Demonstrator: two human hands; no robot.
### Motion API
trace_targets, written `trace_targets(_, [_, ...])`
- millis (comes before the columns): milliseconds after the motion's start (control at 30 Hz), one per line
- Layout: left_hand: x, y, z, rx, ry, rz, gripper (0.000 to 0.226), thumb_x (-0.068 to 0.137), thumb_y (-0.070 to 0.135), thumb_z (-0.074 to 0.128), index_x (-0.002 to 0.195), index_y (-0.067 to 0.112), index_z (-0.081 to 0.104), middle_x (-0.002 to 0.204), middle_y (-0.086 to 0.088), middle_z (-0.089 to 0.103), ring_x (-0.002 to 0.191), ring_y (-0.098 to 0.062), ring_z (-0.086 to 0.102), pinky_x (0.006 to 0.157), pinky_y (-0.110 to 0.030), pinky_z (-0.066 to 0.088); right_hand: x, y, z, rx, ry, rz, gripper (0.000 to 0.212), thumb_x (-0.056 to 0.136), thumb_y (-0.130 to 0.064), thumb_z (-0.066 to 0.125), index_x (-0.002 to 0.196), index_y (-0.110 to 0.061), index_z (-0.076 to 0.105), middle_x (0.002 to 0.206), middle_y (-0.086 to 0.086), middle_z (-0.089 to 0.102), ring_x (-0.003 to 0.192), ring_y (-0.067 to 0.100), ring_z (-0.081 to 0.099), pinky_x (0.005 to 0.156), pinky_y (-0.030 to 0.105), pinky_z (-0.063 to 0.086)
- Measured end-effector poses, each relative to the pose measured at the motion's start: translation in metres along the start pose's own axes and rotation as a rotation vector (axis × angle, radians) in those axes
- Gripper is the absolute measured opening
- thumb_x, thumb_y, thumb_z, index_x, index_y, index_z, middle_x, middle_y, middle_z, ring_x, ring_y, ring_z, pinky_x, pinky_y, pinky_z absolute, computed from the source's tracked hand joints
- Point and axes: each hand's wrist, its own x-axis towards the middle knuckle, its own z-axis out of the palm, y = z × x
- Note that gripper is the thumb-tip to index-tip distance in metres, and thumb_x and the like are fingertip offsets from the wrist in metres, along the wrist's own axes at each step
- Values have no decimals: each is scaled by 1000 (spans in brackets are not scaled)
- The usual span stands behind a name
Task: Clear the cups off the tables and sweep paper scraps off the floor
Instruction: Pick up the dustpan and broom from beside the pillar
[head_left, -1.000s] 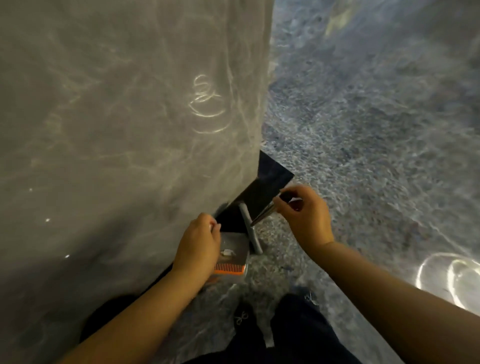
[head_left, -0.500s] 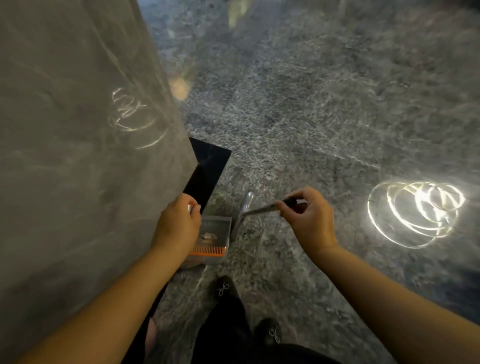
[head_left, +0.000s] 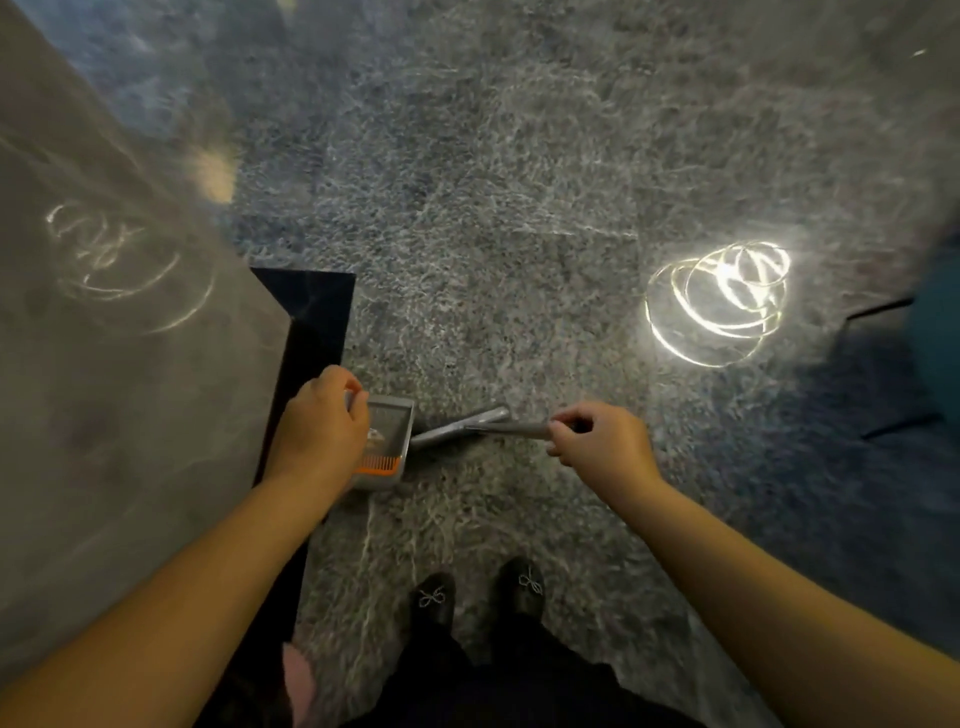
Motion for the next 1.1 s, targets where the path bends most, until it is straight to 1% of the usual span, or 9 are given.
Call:
trace_targets(67, [-3,-1,-1,25,-20,34,13,98,24,50,97,11,55,89,-13,58,76,-28,54,62,-38,43,-3,-1,2,118,-111,171,9,88,-18,63,87,-20,71,79,6,72,74,21,72,72,41,60])
trace_targets(133, [-6,-7,-3,39,-34,45,13,99,25,50,97,12,54,90,-13,59,75,-27,54,61,-37,40,-6,-3,4,245,-241,359,17,88,-7,61,102,-5,70,77,11,70,71,23,72,68,35,61])
trace_targets(233, [-10,-20,-8,46,-24,45,12,98,24,51,99,13,55,93,-11,60,73,-20,52,57,-30,36,-11,-3,11,174,-446,406,32,87,0,62,116,12,58,83,15,61,81,28,72,76,39,60])
trace_targets(367, [-19,-39,-16,15,43,30,11,97,21,54,99,11,58,92,-11,61,71,-17,49,56,-29,35,-14,-3,30,206,-529,486,35,88,1,62,122,-1,60,107,18,62,76,25,72,59,29,59])
trace_targets(500, [-28,-57,-21,-3,99,20,10,96,20,55,98,11,59,87,-9,61,73,-22,52,64,-34,41,-15,-4,56,167,-637,488,36,91,-1,60,126,0,53,93,18,61,67,21,68,47,23,52])
trace_targets(600, [-34,-66,-21,-18,139,44,7,96,21,56,96,15,58,82,0,56,70,-14,48,62,-29,35,-12,-1,76,95,-677,465,37,93,-1,56,129,1,49,83,17,59,54,15,63,42,22,45])
trace_targets(767, [-43,-73,-19,-24,141,49,16,91,24,63,103,17,54,81,4,55,60,-4,44,52,-19,32,-5,16,102,16,-711,514,42,96,-4,54,136,-12,45,103,16,57,69,19,60,42,22,47])
trace_targets(867, [-44,-80,-20,-31,50,34,29,89,22,66,112,21,49,91,3,60,68,-5,49,56,-9,30,-4,21,109,-87,-695,467,38,98,-5,50,135,-14,49,82,10,55,58,17,53,41,22,46])
trace_targets(1100, [-39,-75,-24,-120,5,-86,24,97,25,54,118,26,42,98,-7,60,73,-25,62,57,-31,49,-10,31,91,-91,-620,420,51,95,-11,56,143,-17,40,74,11,51,53,20,49,48,30,45])
